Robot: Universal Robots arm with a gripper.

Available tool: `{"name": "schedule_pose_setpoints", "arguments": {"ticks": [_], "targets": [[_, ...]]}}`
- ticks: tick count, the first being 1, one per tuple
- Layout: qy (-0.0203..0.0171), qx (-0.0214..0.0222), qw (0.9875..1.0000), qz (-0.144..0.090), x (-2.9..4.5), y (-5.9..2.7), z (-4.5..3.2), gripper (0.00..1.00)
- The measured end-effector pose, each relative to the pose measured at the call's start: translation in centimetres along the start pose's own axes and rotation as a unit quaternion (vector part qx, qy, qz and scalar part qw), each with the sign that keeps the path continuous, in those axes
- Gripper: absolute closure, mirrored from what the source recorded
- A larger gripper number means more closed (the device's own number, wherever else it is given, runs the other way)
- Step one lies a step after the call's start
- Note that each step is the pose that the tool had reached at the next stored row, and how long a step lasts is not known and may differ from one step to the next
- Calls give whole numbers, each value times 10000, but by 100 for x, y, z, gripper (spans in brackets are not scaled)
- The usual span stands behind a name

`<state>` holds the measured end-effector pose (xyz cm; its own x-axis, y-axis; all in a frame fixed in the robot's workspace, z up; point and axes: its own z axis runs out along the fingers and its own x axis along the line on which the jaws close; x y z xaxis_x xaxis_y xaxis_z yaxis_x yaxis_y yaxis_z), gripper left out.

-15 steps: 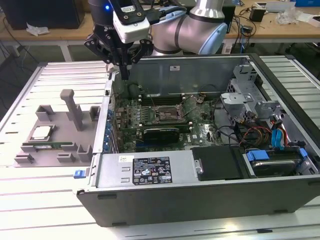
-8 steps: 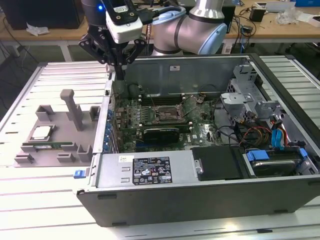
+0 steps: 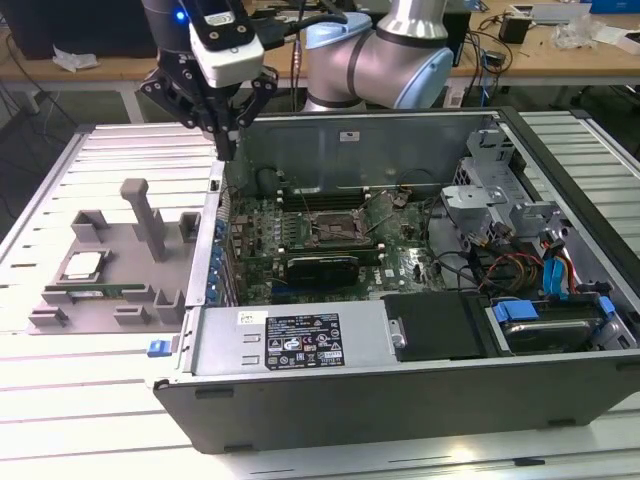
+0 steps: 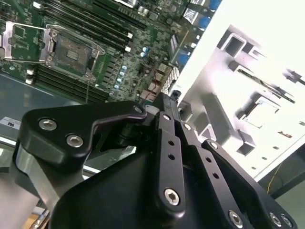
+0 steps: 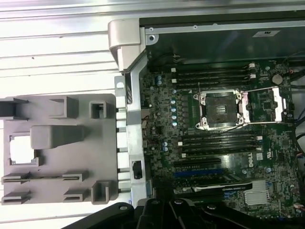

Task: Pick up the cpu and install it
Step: 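Reach for the cpu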

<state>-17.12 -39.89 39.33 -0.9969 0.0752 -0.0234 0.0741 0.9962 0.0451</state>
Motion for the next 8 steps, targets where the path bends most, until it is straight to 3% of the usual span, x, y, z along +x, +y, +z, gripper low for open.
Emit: {"name": "schedule_pose_setpoints", "arguments": {"ticks": [8], "targets": [[0, 0, 10000, 0, 151, -11, -4, 89]]}}
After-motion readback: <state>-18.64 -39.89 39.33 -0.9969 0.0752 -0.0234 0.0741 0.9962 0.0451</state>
